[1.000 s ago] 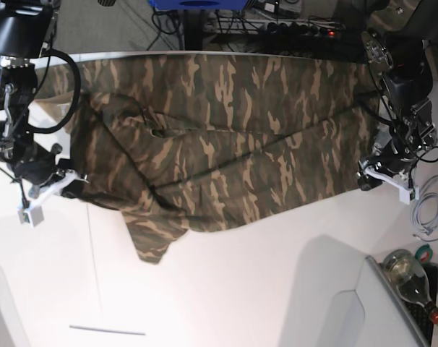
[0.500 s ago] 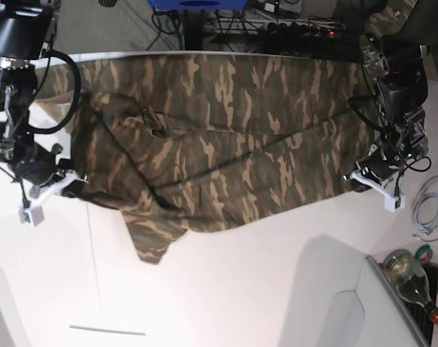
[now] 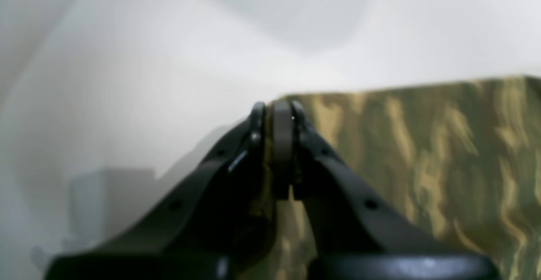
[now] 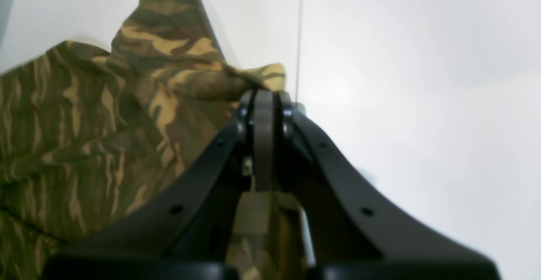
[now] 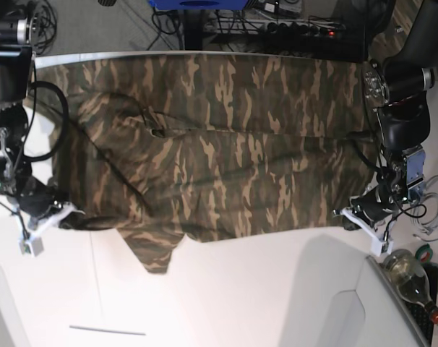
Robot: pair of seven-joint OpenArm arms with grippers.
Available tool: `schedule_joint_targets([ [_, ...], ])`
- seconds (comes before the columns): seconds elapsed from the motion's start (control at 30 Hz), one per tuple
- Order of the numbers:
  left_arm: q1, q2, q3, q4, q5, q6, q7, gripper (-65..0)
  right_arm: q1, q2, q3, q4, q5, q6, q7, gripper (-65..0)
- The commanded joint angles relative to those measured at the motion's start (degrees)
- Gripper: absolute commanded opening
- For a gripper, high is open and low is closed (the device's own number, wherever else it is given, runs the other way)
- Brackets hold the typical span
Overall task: Layout the t-shirt on the table in an organized manner, then fold the t-shirt properly
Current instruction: 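Lift the held edges with both grippers and fold them over the shirt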
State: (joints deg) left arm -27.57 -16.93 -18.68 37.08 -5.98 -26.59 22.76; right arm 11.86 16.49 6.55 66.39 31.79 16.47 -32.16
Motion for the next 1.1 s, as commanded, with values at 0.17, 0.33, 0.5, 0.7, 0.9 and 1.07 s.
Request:
schedule_joint_targets([
  [0.17,-1.66,-0.61,0.87,4.9,-0.13,0.08,-0.92,-65.0,4.45,2.89,-2.37,-3.67,0.69,0.63,5.48,-64.8],
  [0.33,-2.54,-0.87,0.79,4.81,-0.31,0.08,-0.92,-65.0,4.63,4.12,-2.37,-4.37,0.69,2.12,10.84,-64.8],
  [0.5,-2.8,-0.87,0.52,4.9,-0.4,0.08,-0.92,-65.0,4.63,4.83,-2.37,-4.46,0.69,4.76,11.2,-64.8],
  [0.7,-2.19,-0.08,0.35,8.94,-0.57,0.08,-0.13,-65.0,4.63,4.65,-2.37,-8.59,0.69,5.03,11.46,-64.8],
  [0.9,-1.57,0.01,0.26,14.13,-0.57,0.08,3.21,-65.0,4.54,4.48,-2.37,-9.99,0.69,5.03,11.46,-65.0],
  [1.07,1.42,0.18,0.26,14.57,-0.57,0.08,2.95,-65.0,4.27,4.48,-2.37,-9.73,0.69,5.03,11.46,-65.0],
])
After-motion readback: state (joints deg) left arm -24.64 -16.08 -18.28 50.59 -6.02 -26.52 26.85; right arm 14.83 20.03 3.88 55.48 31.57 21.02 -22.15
